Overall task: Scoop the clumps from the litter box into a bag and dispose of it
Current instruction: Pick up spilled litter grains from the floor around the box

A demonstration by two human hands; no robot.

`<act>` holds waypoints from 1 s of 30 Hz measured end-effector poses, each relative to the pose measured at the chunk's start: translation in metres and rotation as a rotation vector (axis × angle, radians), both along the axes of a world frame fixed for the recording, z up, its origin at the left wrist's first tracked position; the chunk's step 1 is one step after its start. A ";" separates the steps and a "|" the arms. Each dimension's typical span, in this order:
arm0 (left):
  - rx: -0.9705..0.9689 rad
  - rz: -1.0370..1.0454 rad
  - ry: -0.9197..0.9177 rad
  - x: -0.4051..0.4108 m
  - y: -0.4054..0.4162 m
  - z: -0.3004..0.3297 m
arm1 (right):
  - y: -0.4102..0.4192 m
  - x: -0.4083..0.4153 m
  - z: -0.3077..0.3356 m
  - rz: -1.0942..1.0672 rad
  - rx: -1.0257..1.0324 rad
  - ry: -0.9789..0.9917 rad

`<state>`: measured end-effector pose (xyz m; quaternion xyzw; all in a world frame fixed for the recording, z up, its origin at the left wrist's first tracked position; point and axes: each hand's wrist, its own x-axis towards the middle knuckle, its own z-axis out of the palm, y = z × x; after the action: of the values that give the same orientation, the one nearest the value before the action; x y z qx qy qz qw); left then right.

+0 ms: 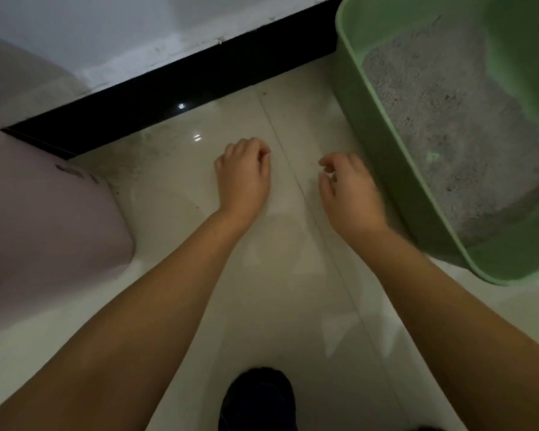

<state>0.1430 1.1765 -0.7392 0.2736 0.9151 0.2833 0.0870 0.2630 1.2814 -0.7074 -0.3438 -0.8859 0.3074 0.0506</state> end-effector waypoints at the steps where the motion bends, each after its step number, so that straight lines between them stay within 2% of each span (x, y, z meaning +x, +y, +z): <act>1: -0.038 0.028 0.000 -0.003 -0.007 -0.006 | 0.001 -0.006 -0.012 -0.023 -0.031 -0.041; 5: -0.100 0.091 0.024 -0.004 -0.014 -0.019 | 0.014 -0.019 -0.038 -0.026 0.064 -0.139; 14: -0.085 0.100 0.122 -0.008 -0.005 -0.026 | 0.020 -0.033 -0.045 -0.001 0.157 -0.158; 21: -0.050 -0.022 0.190 -0.014 -0.003 -0.031 | 0.022 -0.032 -0.037 0.042 0.115 -0.184; 23: -0.050 -0.056 0.199 -0.014 -0.004 -0.033 | 0.019 -0.030 -0.023 0.051 0.071 -0.107; 26: -0.093 -0.088 0.206 -0.015 -0.004 -0.033 | 0.013 -0.024 0.018 0.069 0.034 0.128; 30: -0.139 -0.078 0.151 -0.022 0.009 -0.026 | 0.029 -0.001 0.070 -0.083 0.083 0.426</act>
<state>0.1212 1.1853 -0.7655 0.3230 0.9250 0.1941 0.0477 0.2616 1.3107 -0.6375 -0.3051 -0.8521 0.3340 0.2633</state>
